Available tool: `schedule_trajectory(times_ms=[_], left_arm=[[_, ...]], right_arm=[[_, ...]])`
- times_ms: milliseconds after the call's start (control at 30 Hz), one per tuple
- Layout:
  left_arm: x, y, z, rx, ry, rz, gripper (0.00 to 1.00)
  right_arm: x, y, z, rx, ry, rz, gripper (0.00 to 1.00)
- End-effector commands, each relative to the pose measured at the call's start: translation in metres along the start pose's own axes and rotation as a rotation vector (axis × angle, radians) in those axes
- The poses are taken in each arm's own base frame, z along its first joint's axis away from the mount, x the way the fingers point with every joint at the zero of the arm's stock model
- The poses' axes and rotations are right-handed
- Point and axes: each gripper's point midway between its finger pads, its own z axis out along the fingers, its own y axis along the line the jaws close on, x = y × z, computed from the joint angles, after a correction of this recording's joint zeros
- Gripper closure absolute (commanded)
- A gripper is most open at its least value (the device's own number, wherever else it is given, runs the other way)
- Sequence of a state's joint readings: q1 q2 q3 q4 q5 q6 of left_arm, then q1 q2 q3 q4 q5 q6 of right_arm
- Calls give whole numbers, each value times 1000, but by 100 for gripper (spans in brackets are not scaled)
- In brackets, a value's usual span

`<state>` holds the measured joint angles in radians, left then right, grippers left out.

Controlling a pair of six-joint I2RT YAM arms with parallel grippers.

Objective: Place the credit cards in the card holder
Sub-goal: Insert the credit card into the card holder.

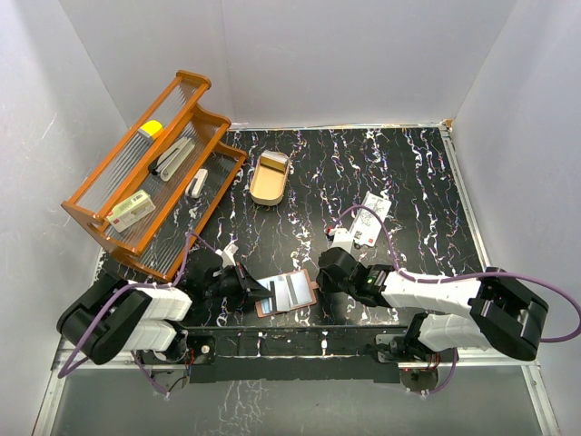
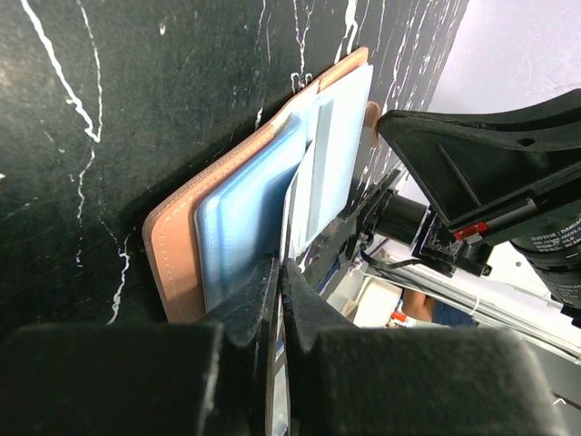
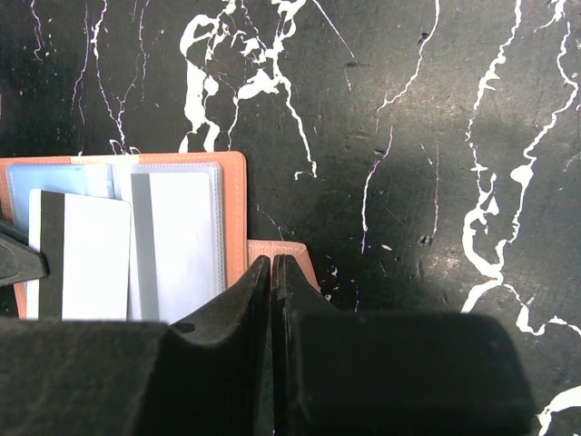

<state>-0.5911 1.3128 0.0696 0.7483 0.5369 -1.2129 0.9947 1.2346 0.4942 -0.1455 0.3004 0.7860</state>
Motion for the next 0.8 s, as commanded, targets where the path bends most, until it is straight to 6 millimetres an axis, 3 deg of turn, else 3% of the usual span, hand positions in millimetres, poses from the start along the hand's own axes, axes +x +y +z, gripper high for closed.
schedule_trajectory(times_ms=[0, 767], left_arm=[[-10, -7, 1, -4, -46, 13, 100], [-14, -4, 12, -33, -41, -5, 100]], right_arm=[[-10, 9, -3, -41, -39, 22, 96], [-10, 13, -5, -67, -48, 48, 96]])
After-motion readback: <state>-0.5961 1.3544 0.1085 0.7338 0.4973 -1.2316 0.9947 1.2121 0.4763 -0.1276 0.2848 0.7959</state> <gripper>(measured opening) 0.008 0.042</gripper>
